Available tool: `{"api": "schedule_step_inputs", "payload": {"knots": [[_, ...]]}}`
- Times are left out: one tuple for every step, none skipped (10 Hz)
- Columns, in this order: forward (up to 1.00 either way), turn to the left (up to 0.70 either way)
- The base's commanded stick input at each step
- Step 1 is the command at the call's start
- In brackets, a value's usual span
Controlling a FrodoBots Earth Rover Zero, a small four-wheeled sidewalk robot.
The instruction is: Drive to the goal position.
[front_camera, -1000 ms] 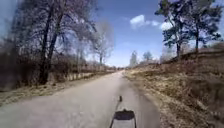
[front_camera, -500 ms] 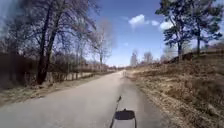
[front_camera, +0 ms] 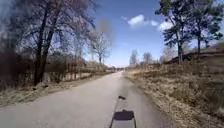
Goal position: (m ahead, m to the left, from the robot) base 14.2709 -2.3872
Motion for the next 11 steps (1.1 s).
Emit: {"api": "schedule_step_inputs", "payload": {"knots": [[0.7, 0.0], [0.7, 0.0], [0.7, 0.0], [0.7, -0.27], [0.7, -0.02], [0.7, 0.0], [0.7, 0.0], [0.7, 0.0], [0.7, 0.0], [0.7, 0.0], [0.7, 0.0]]}}
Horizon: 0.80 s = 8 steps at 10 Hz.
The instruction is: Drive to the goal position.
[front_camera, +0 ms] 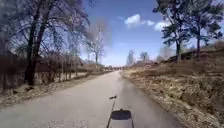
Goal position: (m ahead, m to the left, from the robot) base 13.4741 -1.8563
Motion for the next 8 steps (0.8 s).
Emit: {"api": "schedule_step_inputs", "payload": {"knots": [[0.7, 0.0], [0.7, 0.0], [0.7, 0.0], [0.7, 0.0], [0.7, 0.0], [0.7, 0.0], [0.7, 0.0], [0.7, 0.0]]}}
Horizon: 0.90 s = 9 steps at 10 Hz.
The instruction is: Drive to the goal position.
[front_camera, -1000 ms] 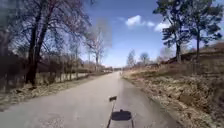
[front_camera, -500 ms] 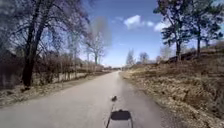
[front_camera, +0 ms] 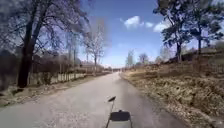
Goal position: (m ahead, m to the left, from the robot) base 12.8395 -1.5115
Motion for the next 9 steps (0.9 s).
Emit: {"api": "schedule_step_inputs", "payload": {"knots": [[0.7, 0.0], [0.7, 0.0], [0.7, 0.0], [0.7, 0.0], [0.7, 0.0], [0.7, 0.0], [0.7, 0.0], [0.7, 0.0], [0.7, 0.0]]}}
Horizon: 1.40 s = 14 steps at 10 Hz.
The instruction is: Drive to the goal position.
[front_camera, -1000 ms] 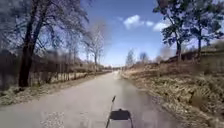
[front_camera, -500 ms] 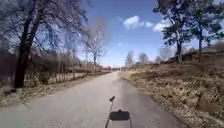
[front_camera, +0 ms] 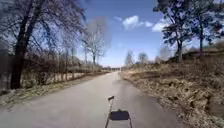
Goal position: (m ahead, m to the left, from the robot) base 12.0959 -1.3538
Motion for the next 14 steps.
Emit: {"api": "schedule_step_inputs", "payload": {"knots": [[0.7, 0.0], [0.7, 0.0], [0.7, 0.0], [0.7, 0.0], [0.7, 0.0], [0.7, 0.0], [0.72, 0.0], [0.85, 0.0], [0.85, 0.0], [0.85, 0.0], [0.85, 0.0], [0.85, 0.0], [0.85, 0.0], [0.85, 0.0]]}}
